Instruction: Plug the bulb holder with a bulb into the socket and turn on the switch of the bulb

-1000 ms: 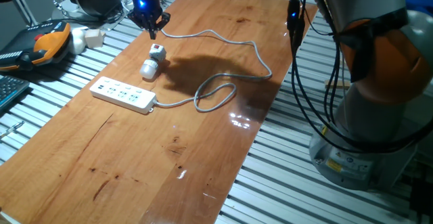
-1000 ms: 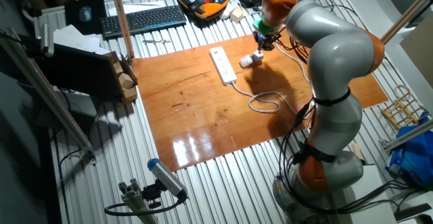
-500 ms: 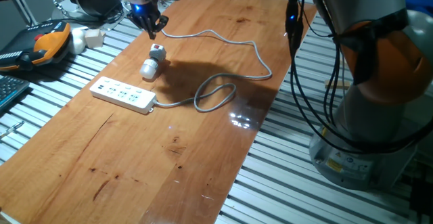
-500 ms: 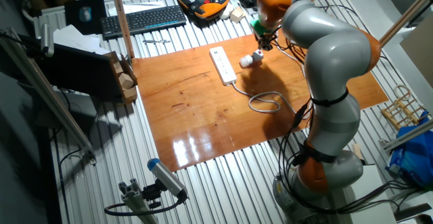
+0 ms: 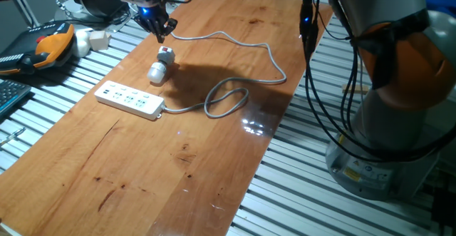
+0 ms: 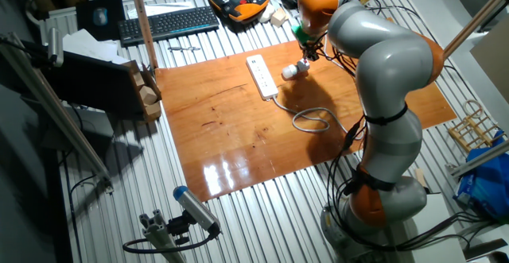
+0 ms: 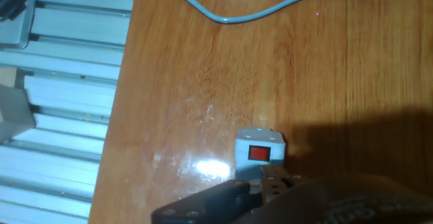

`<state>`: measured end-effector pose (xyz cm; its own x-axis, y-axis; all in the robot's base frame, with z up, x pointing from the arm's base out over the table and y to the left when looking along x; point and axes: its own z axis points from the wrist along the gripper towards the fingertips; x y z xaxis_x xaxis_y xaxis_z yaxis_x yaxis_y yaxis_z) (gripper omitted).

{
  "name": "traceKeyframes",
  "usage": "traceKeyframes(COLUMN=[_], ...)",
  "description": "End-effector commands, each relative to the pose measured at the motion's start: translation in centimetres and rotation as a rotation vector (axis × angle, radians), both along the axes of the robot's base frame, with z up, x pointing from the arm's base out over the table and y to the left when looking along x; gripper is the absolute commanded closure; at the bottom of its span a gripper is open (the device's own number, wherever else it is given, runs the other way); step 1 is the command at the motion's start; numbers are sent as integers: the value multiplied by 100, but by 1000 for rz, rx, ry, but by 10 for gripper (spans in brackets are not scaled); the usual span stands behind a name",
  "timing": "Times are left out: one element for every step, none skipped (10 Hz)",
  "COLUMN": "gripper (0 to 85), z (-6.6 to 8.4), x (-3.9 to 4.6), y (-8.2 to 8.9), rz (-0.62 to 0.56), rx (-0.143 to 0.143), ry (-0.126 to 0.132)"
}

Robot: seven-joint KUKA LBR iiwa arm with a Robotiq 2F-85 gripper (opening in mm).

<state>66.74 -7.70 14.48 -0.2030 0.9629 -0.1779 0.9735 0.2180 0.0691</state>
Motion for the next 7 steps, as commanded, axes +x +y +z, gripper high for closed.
traceKeyframes(gripper=[850, 850, 850, 850, 850, 850, 850], z=[-2, -2, -2, -2, -2, -2, -2], x=[0, 0, 0, 0, 0, 0, 0], y=[-2, -2, -2, -2, -2, -2, -2], rz=[4, 11, 22, 20, 7, -13, -49], rx=[11, 27, 36, 27, 23, 20, 6], ry=[26, 39, 50, 65, 82, 85, 83])
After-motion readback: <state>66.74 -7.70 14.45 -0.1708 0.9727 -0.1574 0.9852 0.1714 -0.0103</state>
